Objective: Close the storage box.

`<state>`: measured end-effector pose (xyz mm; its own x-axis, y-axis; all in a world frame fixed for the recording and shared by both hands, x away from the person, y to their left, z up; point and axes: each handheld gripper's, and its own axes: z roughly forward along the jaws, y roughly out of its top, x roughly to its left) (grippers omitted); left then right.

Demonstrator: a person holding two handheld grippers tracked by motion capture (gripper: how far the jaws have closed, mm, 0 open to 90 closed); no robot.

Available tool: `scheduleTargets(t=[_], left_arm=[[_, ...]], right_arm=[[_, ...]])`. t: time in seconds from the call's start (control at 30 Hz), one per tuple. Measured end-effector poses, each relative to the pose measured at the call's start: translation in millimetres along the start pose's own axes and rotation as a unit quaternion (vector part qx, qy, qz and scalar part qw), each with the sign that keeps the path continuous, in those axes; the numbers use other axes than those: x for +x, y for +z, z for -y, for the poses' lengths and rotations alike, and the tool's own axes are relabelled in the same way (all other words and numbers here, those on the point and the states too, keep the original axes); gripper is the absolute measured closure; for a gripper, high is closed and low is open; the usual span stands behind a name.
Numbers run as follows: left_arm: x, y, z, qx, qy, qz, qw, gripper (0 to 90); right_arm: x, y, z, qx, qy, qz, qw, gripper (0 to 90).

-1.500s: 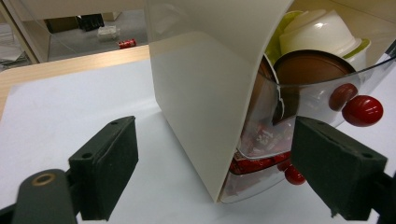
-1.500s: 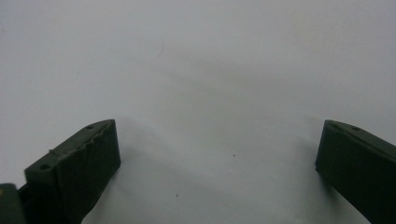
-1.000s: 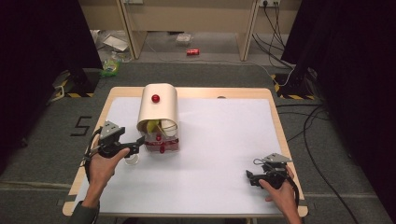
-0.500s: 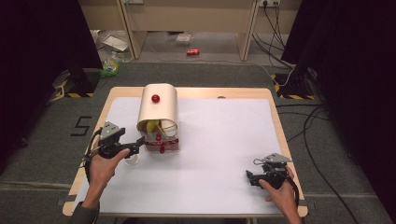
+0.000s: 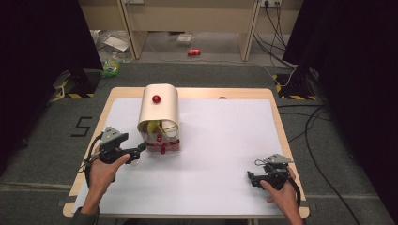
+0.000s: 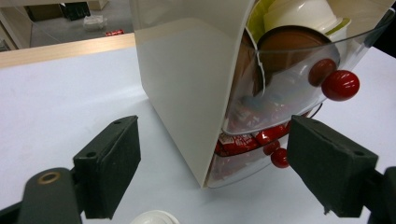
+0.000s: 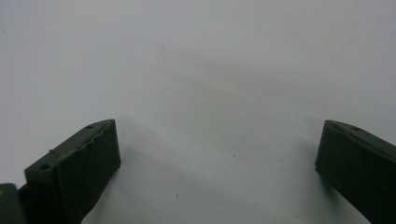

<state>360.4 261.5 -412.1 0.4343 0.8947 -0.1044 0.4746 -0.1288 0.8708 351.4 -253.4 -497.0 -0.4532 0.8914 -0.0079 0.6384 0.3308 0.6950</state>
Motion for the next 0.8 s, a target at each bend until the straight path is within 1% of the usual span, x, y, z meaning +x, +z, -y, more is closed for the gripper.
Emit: scheduleTargets(t=[0.13, 0.33, 0.5, 0.73, 0.8], left_arm=[[1.6, -3.5, -0.9, -0.003, -0.001, 0.0, 1.0, 17.3], [0.1, -8.5, -0.8, -0.005, 0.002, 0.002, 1.0, 17.3], [0.6, -12.2, 1.2, -0.005, 0.002, 0.007, 1.0, 17.3], [-4.8, -15.4, 4.2, -0.001, 0.01, 0.016, 0.9998, 17.3], [-6.1, -15.9, 4.8, -0.002, 0.01, 0.018, 0.9998, 17.3]], right_arm=[[0.0, 0.0, 0.0, 0.0, 0.0, 0.0, 1.0, 0.3], [0.0, -0.1, 0.0, 0.0, 0.001, 0.0, 1.0, 0.3], [0.0, 0.0, 0.0, 0.0, 0.0, 0.0, 1.0, 0.3], [0.0, 0.0, -0.1, 0.0, 0.0, 0.0, 1.0, 0.3], [0.0, 0.0, -0.1, 0.0, 0.0, 0.0, 1.0, 0.3]])
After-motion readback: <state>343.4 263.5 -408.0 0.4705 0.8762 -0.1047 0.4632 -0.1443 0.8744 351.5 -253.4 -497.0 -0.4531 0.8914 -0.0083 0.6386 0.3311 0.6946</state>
